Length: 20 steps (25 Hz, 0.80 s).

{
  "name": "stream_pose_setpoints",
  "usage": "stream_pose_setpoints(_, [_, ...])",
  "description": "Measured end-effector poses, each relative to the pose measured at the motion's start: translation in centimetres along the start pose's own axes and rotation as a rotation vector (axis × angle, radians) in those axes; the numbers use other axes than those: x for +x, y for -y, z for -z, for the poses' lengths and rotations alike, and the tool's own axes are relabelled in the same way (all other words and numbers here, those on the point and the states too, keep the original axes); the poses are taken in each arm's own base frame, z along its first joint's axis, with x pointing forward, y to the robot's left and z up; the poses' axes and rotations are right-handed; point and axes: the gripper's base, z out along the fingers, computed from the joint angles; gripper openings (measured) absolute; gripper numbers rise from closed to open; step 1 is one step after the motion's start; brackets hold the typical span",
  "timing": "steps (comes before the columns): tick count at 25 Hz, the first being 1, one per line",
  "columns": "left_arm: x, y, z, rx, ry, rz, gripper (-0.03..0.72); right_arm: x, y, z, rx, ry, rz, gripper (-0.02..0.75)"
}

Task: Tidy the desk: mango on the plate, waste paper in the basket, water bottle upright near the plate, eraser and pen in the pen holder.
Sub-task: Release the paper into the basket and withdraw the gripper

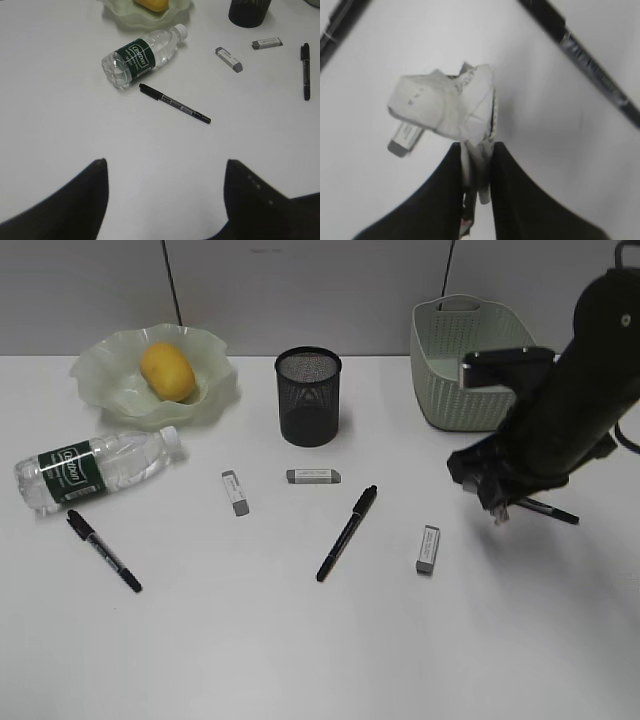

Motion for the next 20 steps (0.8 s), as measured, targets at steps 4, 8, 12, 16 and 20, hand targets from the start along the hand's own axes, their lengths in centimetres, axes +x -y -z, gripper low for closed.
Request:
stream_pose_setpoints(4, [0.0, 0.0, 0.0, 0.0, 0.0, 0.0, 0.543, -4.0, -0.2, 2.9, 0.02, 0.134, 0.031, 0.141])
stream_pose_setpoints(8, [0.0, 0.0, 0.0, 0.0, 0.0, 0.0, 0.543, -8.2, 0.4, 5.5, 0.045, 0.259, 0.019, 0.141])
stream_pose_setpoints(12, [0.0, 0.0, 0.0, 0.0, 0.0, 0.0, 0.543, -11.9, 1.6, 6.6, 0.072, 0.348, -0.003, 0.141])
stream_pose_setpoints(16, [0.0, 0.0, 0.0, 0.0, 0.0, 0.0, 0.543, -14.8, 2.8, 6.0, 0.104, 0.397, -0.009, 0.141])
stream_pose_setpoints(20, [0.0, 0.0, 0.0, 0.0, 0.0, 0.0, 0.543, -16.6, 4.0, 3.8, 0.14, 0.394, -0.009, 0.144])
